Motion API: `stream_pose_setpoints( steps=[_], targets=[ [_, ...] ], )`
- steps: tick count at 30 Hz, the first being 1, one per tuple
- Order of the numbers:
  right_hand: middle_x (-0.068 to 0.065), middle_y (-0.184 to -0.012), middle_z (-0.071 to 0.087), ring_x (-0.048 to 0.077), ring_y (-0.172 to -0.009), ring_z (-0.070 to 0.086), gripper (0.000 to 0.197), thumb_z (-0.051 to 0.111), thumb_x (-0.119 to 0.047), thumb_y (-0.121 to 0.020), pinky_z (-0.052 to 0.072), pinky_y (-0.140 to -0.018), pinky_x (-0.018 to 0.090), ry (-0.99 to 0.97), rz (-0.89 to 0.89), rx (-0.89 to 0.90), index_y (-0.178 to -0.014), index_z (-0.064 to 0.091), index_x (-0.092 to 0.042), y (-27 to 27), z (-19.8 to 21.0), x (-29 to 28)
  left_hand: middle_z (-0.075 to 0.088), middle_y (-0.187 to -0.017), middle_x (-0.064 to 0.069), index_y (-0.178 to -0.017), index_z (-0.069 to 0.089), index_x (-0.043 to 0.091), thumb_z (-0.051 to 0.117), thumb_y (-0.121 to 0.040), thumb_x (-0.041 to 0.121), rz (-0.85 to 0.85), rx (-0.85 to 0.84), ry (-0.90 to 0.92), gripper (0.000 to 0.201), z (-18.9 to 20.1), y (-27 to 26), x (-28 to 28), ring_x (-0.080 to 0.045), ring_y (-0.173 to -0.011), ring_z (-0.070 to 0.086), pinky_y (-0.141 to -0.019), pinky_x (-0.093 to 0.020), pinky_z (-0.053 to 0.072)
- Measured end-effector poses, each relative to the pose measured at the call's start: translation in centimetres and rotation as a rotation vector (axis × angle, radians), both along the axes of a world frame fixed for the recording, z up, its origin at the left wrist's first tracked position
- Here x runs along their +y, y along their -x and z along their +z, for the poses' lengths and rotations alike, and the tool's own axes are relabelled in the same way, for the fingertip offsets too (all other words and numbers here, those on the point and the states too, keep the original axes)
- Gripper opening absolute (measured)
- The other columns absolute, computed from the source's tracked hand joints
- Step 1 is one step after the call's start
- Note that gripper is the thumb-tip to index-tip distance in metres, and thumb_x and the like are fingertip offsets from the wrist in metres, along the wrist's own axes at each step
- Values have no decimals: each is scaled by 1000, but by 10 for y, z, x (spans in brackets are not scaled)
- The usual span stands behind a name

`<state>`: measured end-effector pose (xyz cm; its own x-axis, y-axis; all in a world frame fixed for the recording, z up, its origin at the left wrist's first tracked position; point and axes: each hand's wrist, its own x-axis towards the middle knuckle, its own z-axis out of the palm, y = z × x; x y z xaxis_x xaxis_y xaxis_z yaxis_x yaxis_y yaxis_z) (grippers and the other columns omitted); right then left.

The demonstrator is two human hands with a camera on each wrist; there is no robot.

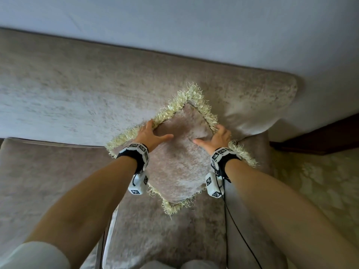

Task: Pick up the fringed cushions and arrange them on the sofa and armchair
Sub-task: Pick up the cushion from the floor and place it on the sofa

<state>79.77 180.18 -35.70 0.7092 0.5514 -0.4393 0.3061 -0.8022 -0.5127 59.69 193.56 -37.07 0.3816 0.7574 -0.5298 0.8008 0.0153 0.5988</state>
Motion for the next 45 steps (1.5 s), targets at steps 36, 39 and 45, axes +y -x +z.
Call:
stream_pose_setpoints(
  steps=[36,39,45],
  targets=[
    [11,-159,17,38,-144,24,103,78,-54,-73,27,-113,60,-37,151,137,-152,15,-33,-23,32,-8,20,-157,-9,-150,16,35,61,-69,79,60,93,-193,102,28,-11,-41,-33,-144,20,-108,-62,32],
    [8,-156,22,37,-142,27,94,78,-53,-74,30,-111,59,-117,236,105,-149,24,-39,-20,50,-4,21,-157,-8,-150,20,34,62,-75,72,117,33,-257,94,49,-1,-49,-31,-143,22,-110,-56,33],
    [8,-153,28,34,-139,32,87,77,-49,-77,32,-112,53,-225,388,32,-149,30,-34,-1,89,-5,20,-158,-6,-149,21,37,51,-80,75,204,9,-379,84,89,27,-72,-29,-144,22,-108,-63,30]
  ],
)
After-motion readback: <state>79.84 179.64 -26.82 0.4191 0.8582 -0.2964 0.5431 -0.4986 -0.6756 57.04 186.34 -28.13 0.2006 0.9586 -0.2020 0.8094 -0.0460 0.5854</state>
